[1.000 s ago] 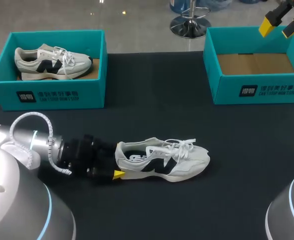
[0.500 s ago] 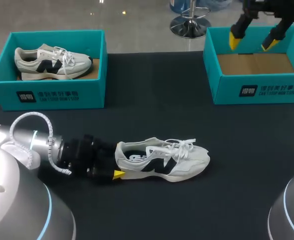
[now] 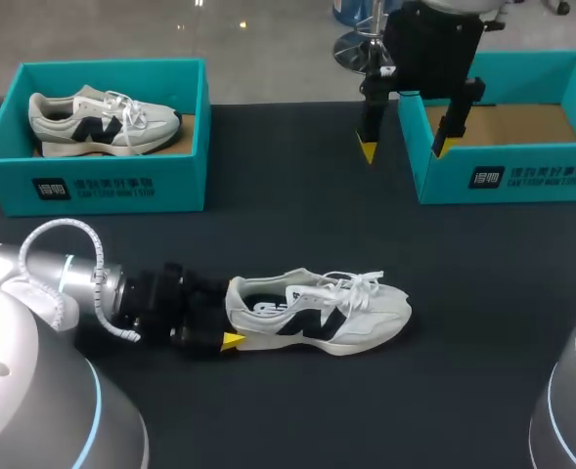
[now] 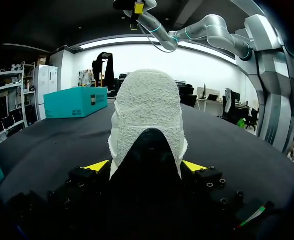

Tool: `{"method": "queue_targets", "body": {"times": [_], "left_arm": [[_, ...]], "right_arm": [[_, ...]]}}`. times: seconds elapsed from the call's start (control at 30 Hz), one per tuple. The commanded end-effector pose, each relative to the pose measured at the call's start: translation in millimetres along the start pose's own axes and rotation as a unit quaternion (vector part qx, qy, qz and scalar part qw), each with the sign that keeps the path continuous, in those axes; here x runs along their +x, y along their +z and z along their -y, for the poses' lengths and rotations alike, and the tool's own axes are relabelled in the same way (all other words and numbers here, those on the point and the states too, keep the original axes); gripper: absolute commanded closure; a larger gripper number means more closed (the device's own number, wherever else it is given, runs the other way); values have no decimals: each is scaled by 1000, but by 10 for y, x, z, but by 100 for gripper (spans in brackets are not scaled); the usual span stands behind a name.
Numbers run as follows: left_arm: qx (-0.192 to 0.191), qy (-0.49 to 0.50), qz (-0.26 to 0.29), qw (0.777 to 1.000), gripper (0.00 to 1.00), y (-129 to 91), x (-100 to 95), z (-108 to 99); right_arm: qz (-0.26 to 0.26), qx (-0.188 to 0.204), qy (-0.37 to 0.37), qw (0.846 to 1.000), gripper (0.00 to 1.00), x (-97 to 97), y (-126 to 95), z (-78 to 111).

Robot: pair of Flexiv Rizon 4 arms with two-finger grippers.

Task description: Take the shoe out of the shoebox, open the shoe tongue, remove and reinsert the insole, then place the shoe into the shoebox

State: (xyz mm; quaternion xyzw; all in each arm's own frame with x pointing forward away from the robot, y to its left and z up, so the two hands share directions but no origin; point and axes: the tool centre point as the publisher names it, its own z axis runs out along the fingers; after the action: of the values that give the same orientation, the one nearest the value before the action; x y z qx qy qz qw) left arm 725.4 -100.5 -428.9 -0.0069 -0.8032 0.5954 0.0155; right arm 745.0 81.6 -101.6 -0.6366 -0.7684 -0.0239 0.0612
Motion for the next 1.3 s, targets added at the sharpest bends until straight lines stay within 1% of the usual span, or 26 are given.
{"method": "queue_targets", "body": {"times": [0.03, 0.5, 0.53, 0.57, 0.63, 0.67, 0.73, 0.8, 0.93, 0.97, 1.1, 1.3], "left_arm": [[0, 0, 0, 1000, 100, 1, -5, -15], [0, 0, 0, 1000, 100, 1, -5, -15], [0, 0, 0, 1000, 100, 1, -5, -15], [0, 0, 0, 1000, 100, 1, -5, -15], [0, 0, 0, 1000, 100, 1, -5, -15], [0, 0, 0, 1000, 100, 1, -5, -15], [0, 0, 0, 1000, 100, 1, -5, -15], [0, 0, 0, 1000, 100, 1, -5, -15], [0, 0, 0, 1000, 100, 1, -5, -15], [0, 0, 0, 1000, 100, 1, -5, -15], [0, 0, 0, 1000, 100, 1, -5, -15], [0, 0, 0, 1000, 100, 1, -5, -15]], "right_arm": [[-26, -8, 0, 1000, 0, -94, 48, 35], [-26, -8, 0, 1000, 0, -94, 48, 35], [-10, -1, 12, 1000, 0, -57, 64, 28], [-1, -4, 23, 1000, 0, 47, 92, 40], [26, 3, 43, 999, 0, 188, 153, 62], [28, 0, 48, 998, 0, 249, 192, 73], [38, 5, 56, 998, 0, 311, 277, 82], [49, 4, 73, 996, 0, 418, 373, 132], [53, 2, 94, 994, 0, 515, 536, 184], [44, -5, 99, 994, 0, 543, 593, 203], [39, -16, 115, 992, 0, 619, 767, 249], [43, -30, 133, 990, 0, 723, 934, 265]]}}
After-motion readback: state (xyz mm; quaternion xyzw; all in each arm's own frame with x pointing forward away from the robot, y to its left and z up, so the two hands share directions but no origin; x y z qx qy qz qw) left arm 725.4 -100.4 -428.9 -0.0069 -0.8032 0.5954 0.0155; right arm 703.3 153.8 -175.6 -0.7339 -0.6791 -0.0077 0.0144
